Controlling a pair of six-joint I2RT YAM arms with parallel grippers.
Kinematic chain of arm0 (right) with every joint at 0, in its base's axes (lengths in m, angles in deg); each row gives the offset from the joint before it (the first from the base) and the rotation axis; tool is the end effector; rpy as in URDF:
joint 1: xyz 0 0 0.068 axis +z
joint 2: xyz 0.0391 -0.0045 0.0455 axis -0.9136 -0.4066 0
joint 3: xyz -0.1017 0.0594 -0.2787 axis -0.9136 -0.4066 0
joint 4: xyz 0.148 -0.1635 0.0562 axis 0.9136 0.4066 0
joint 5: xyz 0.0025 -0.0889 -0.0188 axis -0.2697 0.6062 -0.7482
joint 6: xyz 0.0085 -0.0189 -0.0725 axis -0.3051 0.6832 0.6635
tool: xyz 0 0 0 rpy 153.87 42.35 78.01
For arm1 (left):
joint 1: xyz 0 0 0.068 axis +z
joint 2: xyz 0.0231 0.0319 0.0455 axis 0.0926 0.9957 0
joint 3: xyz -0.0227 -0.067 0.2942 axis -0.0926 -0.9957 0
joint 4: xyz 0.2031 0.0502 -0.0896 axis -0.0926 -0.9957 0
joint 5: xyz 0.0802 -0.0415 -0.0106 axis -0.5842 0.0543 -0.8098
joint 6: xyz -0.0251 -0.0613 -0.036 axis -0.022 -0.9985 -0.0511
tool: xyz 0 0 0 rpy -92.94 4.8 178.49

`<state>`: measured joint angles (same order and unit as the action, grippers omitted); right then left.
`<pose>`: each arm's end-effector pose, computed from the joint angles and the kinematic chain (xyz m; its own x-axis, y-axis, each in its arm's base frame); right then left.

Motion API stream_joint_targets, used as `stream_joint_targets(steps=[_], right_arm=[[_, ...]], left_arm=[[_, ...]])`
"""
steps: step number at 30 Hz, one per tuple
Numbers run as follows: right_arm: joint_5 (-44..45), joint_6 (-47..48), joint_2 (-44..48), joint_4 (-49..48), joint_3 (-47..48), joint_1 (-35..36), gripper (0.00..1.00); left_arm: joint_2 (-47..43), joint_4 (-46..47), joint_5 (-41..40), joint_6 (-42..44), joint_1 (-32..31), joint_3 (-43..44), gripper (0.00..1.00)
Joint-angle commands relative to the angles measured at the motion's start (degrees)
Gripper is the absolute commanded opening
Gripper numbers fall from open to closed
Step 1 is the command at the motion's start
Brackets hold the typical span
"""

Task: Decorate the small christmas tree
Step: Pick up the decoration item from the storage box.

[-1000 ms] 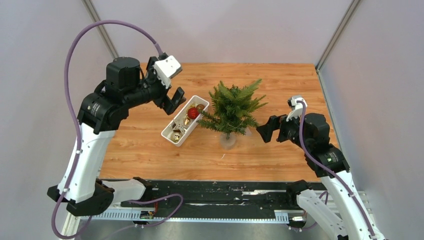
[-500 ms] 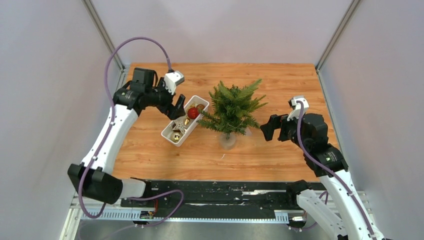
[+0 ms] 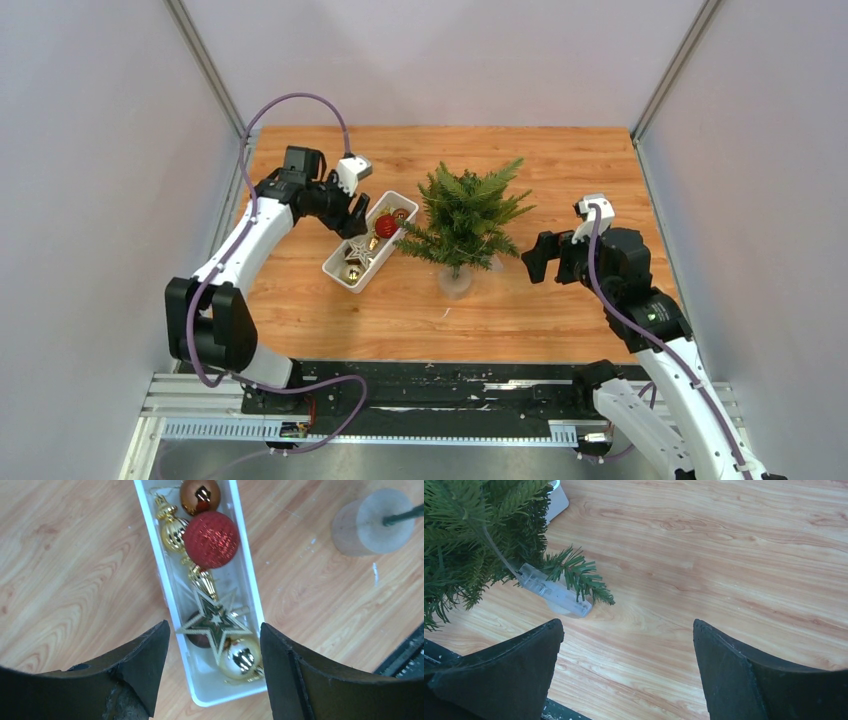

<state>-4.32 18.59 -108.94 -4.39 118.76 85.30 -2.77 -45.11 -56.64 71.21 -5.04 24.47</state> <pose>0.0988 0.0397 0.3224 -0.4793 -0.0364 -0.8769 -0.3364 0.9304 0.1453 0.2729 -0.0806 0.3125 -0.5753 0.4378 -0.6909 0.6983 0.7028 -0.1361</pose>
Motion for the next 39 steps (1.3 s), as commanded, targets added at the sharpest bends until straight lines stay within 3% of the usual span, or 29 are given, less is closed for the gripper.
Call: stream_joint_targets(steps=[1,4,8,17,24,28,34,39], right_arm=[[1.0,1.2,0.7,-2.5,-0.1,-0.4,1.00],[1.1,1.2,0.8,-2.5,-0.2,-0.3,1.00],[1.2,1.4,1.2,-2.6,-0.4,-0.4,1.00],[1.0,1.6,1.9,-2.8,-0.9,-0.4,1.00],[0.8,1.6,2.6,-2.9,-1.1,-0.4,1.00],[0.9,1.6,2.8,-3.0,-1.2,-0.3,1.00],[0.5,1.6,2.5,-3.1,-1.1,-0.3,1.00],[0.5,1.5,3.0,-3.2,-1.2,-0.4,1.00]], left_arm=[[2.3,8.8,-1.2,1.3,-2.0,0.6,0.77],[6.2,11.2,-4.4,3.5,-4.5,3.0,0.90],[12.0,11.7,-7.2,5.3,-6.9,7.0,0.93],[16.5,6.9,-1.0,10.5,-7.6,12.5,0.78],[15.0,1.0,0.3,10.4,-3.1,15.2,0.69],[10.7,-1.2,-8.4,1.4,-2.2,11.7,0.64],[-1.2,8.5,-9.0,-14.7,-1.4,-4.4,0.62],[-1.9,8.7,-9.6,-18.1,-1.4,-7.5,0.55]])
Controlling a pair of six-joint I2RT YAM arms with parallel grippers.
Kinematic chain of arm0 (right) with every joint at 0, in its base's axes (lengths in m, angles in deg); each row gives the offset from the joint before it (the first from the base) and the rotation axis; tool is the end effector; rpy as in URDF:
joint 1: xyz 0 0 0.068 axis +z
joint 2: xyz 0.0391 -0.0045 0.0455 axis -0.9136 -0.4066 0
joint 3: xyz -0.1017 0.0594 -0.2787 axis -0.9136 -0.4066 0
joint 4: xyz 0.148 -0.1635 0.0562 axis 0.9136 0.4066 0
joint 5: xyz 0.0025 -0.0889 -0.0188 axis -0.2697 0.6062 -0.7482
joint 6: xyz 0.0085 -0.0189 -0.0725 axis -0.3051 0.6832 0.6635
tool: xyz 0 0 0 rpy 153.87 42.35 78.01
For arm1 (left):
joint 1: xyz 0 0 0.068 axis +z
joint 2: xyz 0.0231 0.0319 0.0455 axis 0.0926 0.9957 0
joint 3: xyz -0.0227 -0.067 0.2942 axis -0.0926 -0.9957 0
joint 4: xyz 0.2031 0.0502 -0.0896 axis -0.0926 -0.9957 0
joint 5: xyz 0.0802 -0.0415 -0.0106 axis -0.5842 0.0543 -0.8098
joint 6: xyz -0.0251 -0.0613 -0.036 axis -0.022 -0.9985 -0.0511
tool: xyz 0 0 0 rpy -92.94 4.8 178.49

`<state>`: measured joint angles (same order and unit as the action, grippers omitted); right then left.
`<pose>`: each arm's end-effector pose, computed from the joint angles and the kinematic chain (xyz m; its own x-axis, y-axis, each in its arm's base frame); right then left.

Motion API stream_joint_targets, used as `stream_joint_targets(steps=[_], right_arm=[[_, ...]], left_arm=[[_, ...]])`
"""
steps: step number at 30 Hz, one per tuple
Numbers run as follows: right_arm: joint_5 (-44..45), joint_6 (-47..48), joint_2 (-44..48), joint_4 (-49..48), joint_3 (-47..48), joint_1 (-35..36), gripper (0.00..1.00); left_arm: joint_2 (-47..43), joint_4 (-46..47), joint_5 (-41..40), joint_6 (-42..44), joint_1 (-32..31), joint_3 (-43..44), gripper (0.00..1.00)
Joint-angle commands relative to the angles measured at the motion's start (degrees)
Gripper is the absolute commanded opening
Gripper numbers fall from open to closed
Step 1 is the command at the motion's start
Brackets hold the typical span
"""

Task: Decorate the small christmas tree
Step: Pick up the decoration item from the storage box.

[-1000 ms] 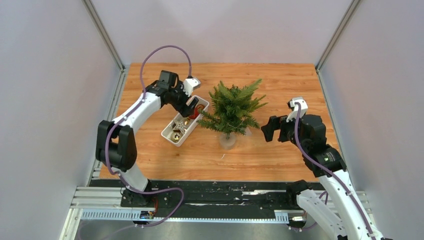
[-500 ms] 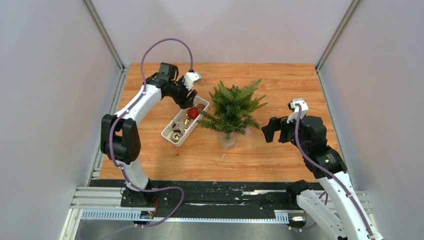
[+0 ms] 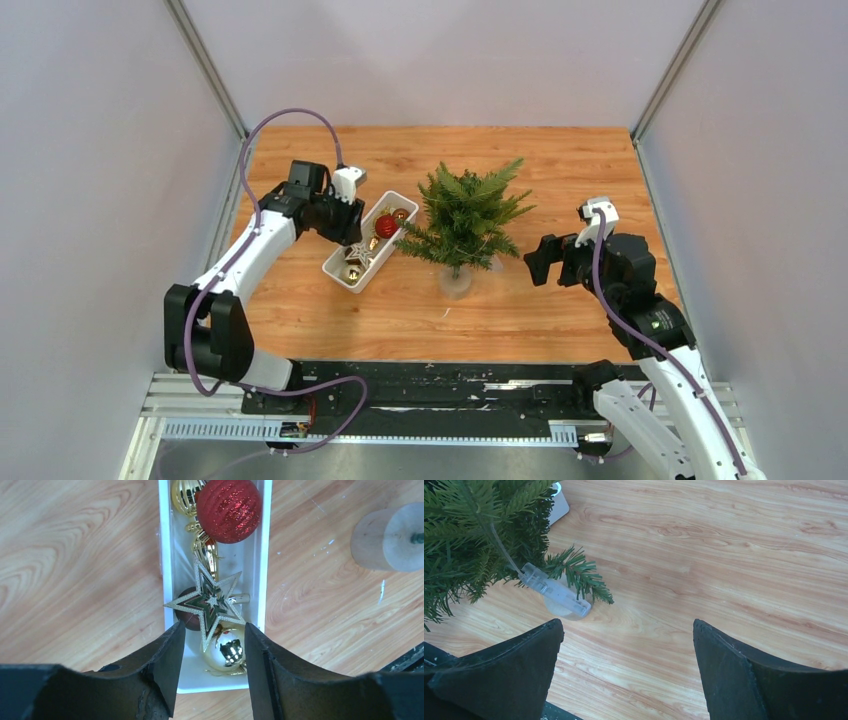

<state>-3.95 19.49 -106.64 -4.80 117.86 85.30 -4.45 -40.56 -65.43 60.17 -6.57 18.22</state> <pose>0.0920 0.0369 0.3216 -0.4470 -0.0415 -0.8936 -0.3425 0.9307 0.1281 0.2665 -0.0779 0.2910 -0.7033 0.3283 -0.6306 0.5286 0.8346 -0.1550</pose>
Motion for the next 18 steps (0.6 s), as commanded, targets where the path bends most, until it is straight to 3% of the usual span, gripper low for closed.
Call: stream_joint_targets(steps=[1,18], right_arm=[[0.1,0.7,0.8,-2.8,-0.4,-0.4,1.00],[-0.2,0.7,1.4,-3.0,-0.7,-0.3,1.00]], left_arm=[[-0.1,4.5,-0.9,-7.3,0.1,-1.8,0.54],[3.3,6.0,-3.6,-6.5,0.9,-5.8,0.49]])
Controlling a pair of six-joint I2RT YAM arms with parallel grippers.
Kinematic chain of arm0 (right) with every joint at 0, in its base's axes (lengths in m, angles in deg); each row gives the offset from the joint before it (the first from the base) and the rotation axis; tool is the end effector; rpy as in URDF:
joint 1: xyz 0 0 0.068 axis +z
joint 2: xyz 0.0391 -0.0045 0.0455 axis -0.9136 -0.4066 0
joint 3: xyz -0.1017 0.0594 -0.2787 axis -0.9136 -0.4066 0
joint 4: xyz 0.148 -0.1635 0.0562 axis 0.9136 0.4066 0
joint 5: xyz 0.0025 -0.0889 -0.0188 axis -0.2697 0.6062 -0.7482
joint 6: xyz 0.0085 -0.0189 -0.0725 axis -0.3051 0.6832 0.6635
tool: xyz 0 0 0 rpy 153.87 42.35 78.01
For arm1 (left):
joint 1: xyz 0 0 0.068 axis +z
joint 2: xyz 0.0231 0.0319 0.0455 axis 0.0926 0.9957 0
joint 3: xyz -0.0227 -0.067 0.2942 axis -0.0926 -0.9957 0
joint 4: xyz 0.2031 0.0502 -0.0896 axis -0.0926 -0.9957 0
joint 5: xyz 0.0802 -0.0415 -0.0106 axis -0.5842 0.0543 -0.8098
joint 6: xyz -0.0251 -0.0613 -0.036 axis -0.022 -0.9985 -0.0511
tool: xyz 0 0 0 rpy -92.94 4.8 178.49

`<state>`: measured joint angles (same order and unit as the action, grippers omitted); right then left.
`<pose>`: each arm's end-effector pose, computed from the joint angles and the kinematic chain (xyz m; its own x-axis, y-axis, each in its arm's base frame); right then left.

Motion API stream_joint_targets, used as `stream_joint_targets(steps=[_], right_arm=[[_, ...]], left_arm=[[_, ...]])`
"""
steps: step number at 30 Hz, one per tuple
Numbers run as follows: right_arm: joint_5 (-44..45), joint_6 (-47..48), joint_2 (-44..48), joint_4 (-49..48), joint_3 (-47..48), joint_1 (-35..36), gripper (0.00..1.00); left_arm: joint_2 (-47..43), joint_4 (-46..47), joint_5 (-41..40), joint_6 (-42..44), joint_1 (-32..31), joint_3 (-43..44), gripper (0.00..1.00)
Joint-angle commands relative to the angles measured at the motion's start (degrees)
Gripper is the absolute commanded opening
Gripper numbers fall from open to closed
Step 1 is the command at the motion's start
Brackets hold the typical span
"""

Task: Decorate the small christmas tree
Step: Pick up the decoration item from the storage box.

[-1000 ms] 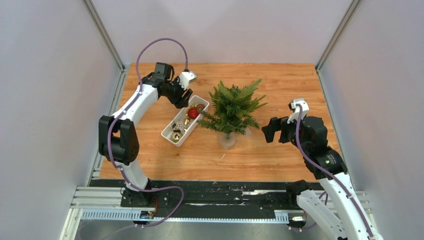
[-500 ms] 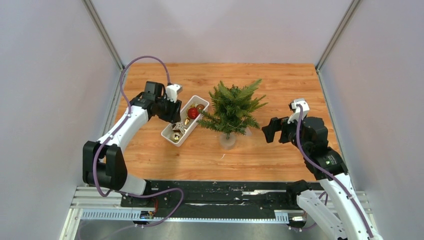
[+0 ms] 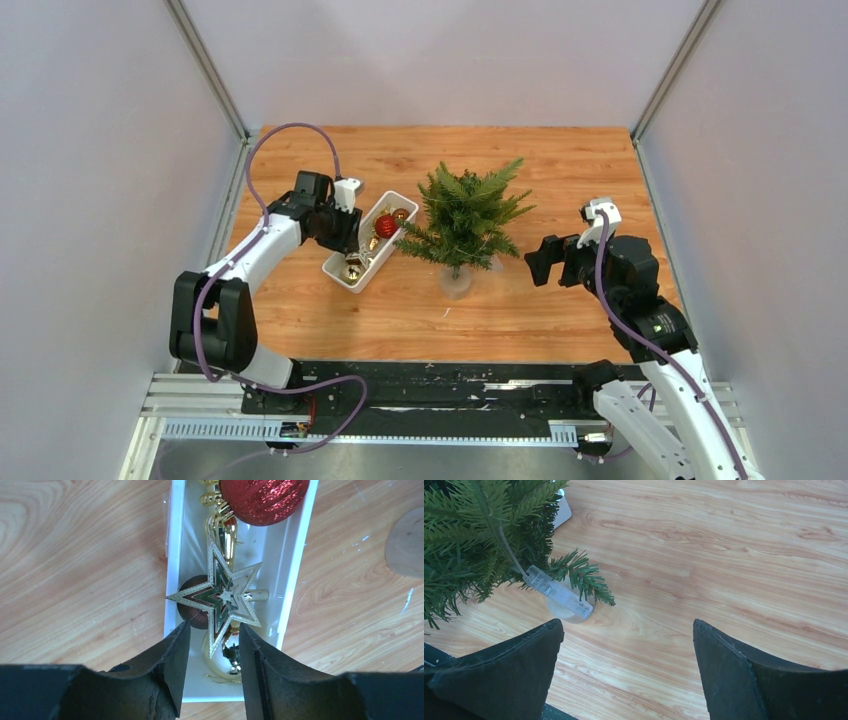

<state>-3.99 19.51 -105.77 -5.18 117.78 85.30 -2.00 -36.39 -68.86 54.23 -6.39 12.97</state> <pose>0.0894 0.0361 0.3231 -0.4296 -0.0358 -0.9023 -0.3457 0.9296 0.1277 0.2709 -0.0742 0.2577 -0.7926 0.2472 -0.5574 0.4103 0.8925 -0.1876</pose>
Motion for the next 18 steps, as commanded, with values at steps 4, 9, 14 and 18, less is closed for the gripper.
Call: stream_joint_targets(steps=[4,9,14,18], right_arm=[[-0.2,0.7,0.8,-2.7,-0.6,-0.4,1.00],[-0.3,0.6,0.8,-2.7,-0.8,-0.3,1.00],[-0.3,0.6,1.1,-2.8,-0.8,-0.3,1.00],[-0.1,0.6,1.2,-2.8,-0.9,-0.3,1.00]], left_arm=[[1.9,1.7,0.7,-0.9,0.9,-0.7,0.48],[2.6,1.5,3.1,-1.2,1.0,-1.1,0.47],[5.4,0.6,5.7,-2.3,1.0,-0.1,0.42],[5.9,1.0,6.5,-2.7,1.0,0.4,0.34]])
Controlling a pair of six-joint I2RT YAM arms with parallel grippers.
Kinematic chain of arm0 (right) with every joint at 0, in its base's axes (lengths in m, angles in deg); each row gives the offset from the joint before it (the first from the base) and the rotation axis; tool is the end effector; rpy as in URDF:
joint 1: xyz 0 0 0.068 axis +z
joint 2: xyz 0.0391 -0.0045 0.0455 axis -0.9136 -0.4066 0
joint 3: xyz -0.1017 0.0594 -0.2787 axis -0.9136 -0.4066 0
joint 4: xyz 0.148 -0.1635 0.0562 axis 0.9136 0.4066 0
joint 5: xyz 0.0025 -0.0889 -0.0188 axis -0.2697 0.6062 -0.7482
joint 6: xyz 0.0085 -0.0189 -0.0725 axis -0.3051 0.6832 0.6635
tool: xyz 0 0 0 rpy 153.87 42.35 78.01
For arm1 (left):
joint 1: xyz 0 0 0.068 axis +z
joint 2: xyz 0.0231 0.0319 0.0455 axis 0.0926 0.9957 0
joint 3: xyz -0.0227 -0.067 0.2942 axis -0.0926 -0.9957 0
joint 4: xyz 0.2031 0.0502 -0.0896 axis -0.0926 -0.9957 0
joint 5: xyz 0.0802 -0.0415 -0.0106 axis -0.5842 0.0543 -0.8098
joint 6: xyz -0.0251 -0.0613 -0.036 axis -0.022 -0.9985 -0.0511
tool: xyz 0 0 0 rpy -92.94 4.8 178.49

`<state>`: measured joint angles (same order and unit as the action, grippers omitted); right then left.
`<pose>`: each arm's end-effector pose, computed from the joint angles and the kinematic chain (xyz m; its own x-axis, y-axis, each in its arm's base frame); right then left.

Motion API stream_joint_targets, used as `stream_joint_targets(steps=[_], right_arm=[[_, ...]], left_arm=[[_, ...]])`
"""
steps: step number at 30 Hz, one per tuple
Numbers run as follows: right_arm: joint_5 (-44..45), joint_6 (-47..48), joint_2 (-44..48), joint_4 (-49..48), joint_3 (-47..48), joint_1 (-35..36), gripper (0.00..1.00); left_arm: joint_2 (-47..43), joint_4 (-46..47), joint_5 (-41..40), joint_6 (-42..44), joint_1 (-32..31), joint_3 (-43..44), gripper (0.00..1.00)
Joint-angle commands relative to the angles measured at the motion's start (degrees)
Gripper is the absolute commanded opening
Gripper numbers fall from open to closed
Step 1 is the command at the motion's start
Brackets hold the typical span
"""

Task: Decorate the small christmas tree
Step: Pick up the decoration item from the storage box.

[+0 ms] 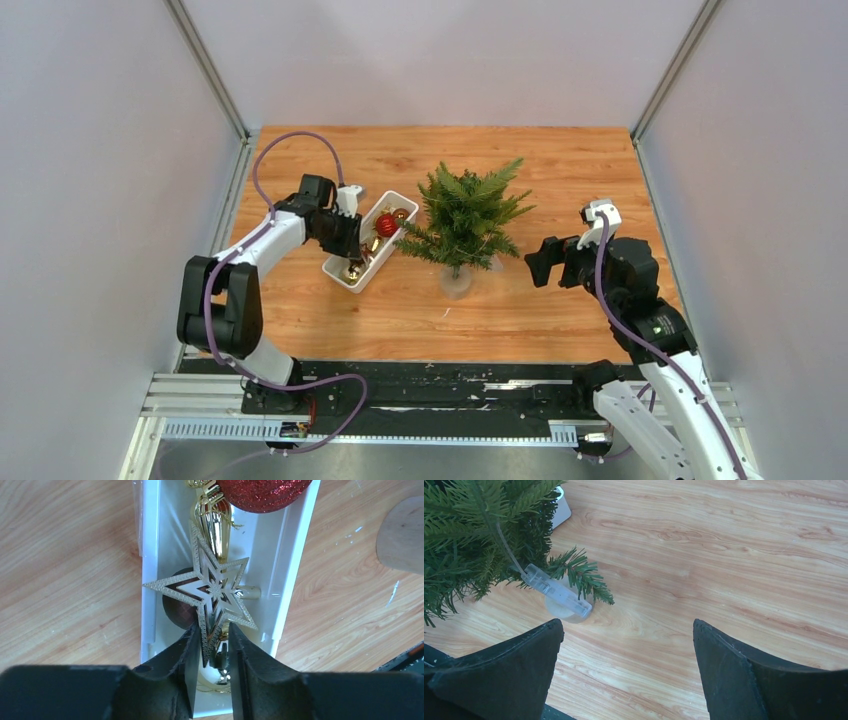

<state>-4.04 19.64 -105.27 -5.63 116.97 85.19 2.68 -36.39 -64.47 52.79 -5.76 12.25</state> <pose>0.0887 0.0357 0.3203 -0.4269 -0.0364 -0.9036 -0.3459 0.9298 0.1260 0.2787 -0.0773 0.2340 -0.8508 0.2234 -0.4757 0.3889 0.8764 -0.2840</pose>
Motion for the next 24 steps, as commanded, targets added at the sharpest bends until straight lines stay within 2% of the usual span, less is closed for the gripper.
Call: stream_joint_targets(steps=[1,4,6,7,9,16,24], right_arm=[[0.0,0.5,0.7,-2.3,0.0,-0.3,1.00],[0.0,0.4,0.6,-2.3,-0.1,-0.2,1.00],[0.0,0.4,0.7,-2.3,-0.1,-0.2,1.00],[0.0,0.4,0.8,-2.4,-0.1,-0.2,1.00],[0.0,0.5,0.7,-2.3,-0.1,-0.3,1.00],[0.0,0.5,0.8,-2.3,0.0,-0.2,1.00],[0.1,0.6,0.8,-2.2,0.5,-0.3,1.00]], left_arm=[[1.3,0.9,2.1,-1.3,0.3,1.1,0.31],[2.2,0.4,3.0,-1.3,0.4,1.3,0.24],[2.3,0.2,3.6,-1.4,0.4,1.5,0.16],[2.3,0.1,3.7,-1.6,0.4,1.8,0.08],[1.9,0.2,3.5,-1.6,0.4,2.2,0.02],[0.5,-0.2,3.3,0.2,0.4,2.6,0.00],[-8.6,-4.5,4.9,6.6,0.4,4.8,0.00]])
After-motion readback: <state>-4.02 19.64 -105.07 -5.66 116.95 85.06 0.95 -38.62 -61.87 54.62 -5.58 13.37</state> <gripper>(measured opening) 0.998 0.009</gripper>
